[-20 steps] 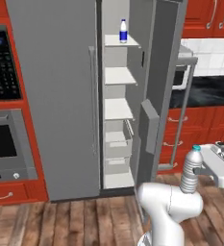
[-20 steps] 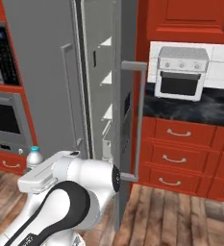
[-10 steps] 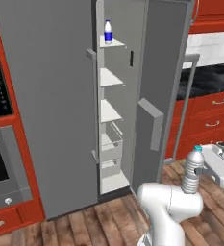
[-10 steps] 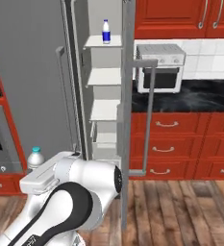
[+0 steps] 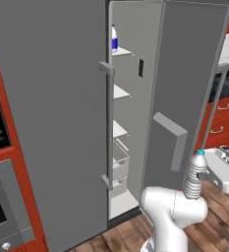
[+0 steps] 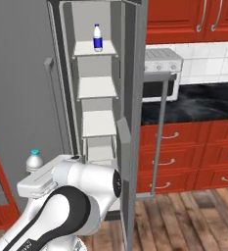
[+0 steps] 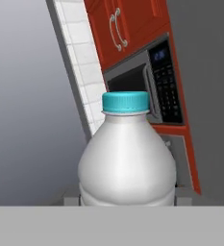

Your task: Take the bottled waters from the counter and place them in the freezer to freeze. Close the freezer door after placing the bottles.

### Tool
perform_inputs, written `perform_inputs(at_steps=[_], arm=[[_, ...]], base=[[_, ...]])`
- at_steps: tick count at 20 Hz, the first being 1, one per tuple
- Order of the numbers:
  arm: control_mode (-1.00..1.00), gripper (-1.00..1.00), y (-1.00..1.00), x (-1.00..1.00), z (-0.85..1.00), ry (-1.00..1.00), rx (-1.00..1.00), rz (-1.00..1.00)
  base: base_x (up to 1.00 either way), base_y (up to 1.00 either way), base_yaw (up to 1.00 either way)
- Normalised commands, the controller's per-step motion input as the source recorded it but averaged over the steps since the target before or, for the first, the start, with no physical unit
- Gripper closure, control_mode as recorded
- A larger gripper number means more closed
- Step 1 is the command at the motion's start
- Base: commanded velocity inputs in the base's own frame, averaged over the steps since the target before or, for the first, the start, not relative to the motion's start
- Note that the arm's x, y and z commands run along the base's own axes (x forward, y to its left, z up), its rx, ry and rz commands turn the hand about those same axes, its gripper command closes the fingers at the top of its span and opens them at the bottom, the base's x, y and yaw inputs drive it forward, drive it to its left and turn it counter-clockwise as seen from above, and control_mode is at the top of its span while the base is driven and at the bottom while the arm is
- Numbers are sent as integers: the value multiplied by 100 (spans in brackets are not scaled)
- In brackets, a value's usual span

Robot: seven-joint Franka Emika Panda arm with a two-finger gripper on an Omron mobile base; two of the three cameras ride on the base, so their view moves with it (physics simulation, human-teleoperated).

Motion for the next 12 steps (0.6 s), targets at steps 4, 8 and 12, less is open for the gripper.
perform_inputs(at_steps=[4, 8, 12], arm=[[100, 100, 0, 0, 0, 0, 0, 0], [100, 100, 0, 0, 0, 0, 0, 0], [100, 100, 0, 0, 0, 0, 0, 0]], base=[[55, 11, -8], [62, 9, -8], [65, 1, -6]])
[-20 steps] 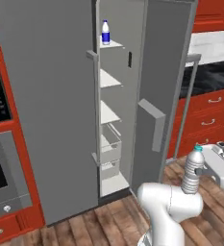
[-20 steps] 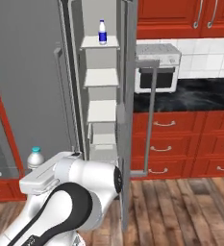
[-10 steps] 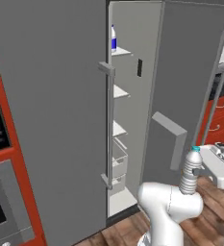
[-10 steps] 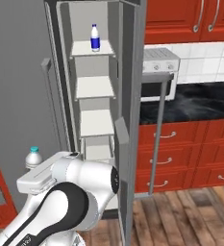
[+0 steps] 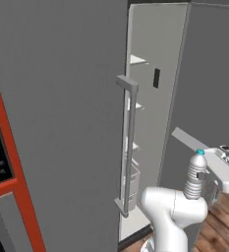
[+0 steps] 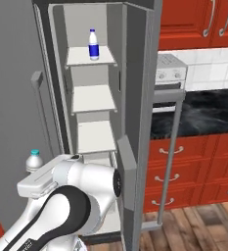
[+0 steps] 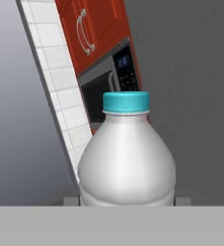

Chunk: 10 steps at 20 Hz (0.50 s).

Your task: Take the bottled waters from the counter and place them in the freezer to freeze. Close the freezer door after placing the bottles.

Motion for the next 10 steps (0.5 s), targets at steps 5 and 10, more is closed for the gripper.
perform_inputs(at_steps=[5, 10], arm=[[100, 100, 0, 0, 0, 0, 0, 0], [100, 100, 0, 0, 0, 0, 0, 0]], base=[[52, 0, -1], [18, -20, 0]])
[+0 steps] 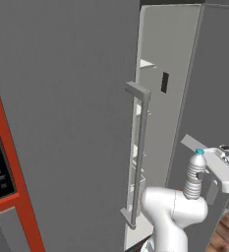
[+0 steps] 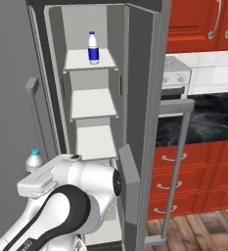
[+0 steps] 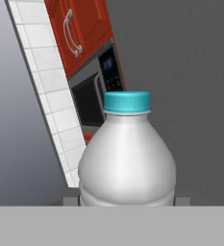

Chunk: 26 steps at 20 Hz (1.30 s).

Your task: Take the bottled waters from the counter and place them in the freezer to freeze. Close the freezer door after placing the bottles.

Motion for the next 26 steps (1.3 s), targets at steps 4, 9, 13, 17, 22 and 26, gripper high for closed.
perform_inputs(at_steps=[4, 9, 13, 17, 22, 26], arm=[[100, 100, 0, 0, 0, 0, 0, 0], [100, 100, 0, 0, 0, 0, 0, 0], [100, 100, 0, 0, 0, 0, 0, 0], [100, 100, 0, 0, 0, 0, 0, 0], [100, 100, 0, 0, 0, 0, 0, 0], [100, 100, 0, 0, 0, 0, 0, 0]], base=[[0, -33, -1], [22, -22, -4], [41, -16, -3], [45, -21, -1], [46, -20, 0], [28, -15, 0]])
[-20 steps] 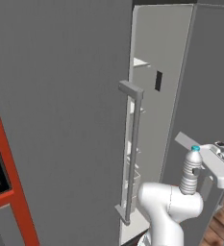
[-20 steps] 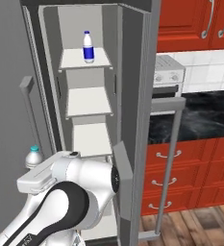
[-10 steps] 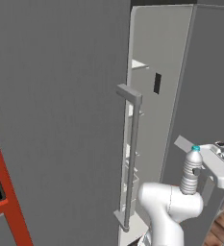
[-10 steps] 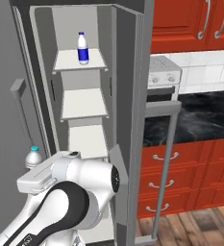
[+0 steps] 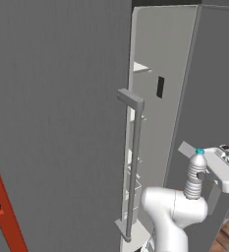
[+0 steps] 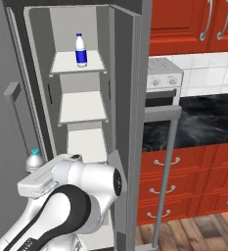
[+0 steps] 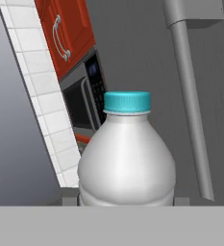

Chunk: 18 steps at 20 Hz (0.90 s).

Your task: Take the bottled waters from the counter and place them in the freezer to freeze. Close the freezer door after placing the bottles.

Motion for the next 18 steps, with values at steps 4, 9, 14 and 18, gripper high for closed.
perform_inputs(at_steps=[4, 9, 14, 18], arm=[[100, 100, 0, 0, 0, 0, 0, 0], [100, 100, 0, 0, 0, 0, 0, 0], [-100, 100, 1, 3, 0, -2, 0, -4], [-100, 100, 27, 11, 0, -21, -1, -26]], base=[[16, -1, -1], [5, 0, 0], [1, 2, -1], [0, 0, 0]])
